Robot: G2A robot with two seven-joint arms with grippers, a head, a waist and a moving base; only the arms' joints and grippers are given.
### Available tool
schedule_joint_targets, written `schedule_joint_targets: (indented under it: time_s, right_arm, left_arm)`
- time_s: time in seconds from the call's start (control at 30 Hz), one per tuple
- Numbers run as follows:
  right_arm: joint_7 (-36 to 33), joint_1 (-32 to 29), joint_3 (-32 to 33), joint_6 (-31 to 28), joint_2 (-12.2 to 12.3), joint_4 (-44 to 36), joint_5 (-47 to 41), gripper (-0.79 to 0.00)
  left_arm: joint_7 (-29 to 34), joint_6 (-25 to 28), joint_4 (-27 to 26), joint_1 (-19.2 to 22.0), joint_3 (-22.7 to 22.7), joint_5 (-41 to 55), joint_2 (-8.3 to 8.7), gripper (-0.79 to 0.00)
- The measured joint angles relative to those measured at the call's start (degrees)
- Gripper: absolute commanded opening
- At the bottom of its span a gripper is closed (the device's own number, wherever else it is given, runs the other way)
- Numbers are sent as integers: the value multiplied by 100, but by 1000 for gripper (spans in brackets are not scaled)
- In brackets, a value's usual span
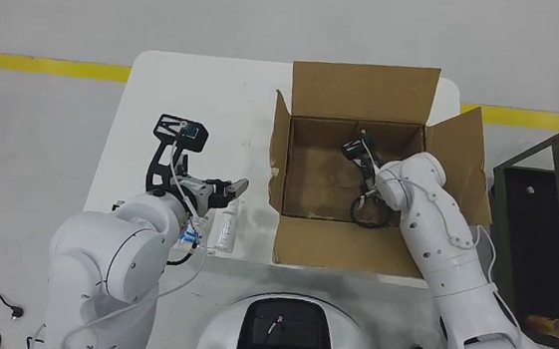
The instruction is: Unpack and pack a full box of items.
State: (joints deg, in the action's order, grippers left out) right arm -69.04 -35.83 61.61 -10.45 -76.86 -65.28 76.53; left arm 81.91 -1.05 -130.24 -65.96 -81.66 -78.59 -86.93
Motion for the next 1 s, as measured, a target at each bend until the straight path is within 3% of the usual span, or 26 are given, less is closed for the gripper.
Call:
schedule_joint_targets:
  time_s: [0.23, 0.4, 0.8, 1.0]
  right_arm:
    - [25, 3, -3, 24, -12, 68, -51, -570]
    - [54, 3, -10, 11, -22, 109, -110, -785]
    - [15, -50, 26, 1, -25, -226, -237, -785]
    - [-73, -142, 139, -23, -2, -768, -381, -785]
  left_arm:
    - [0, 0, 0, 0, 0, 0, 0, 0]
    - [0, 0, 0, 0, 0, 0, 0, 0]
    - [0, 0, 0, 0, 0, 0, 0, 0]
    - [0, 0, 0, 0, 0, 0, 0, 0]
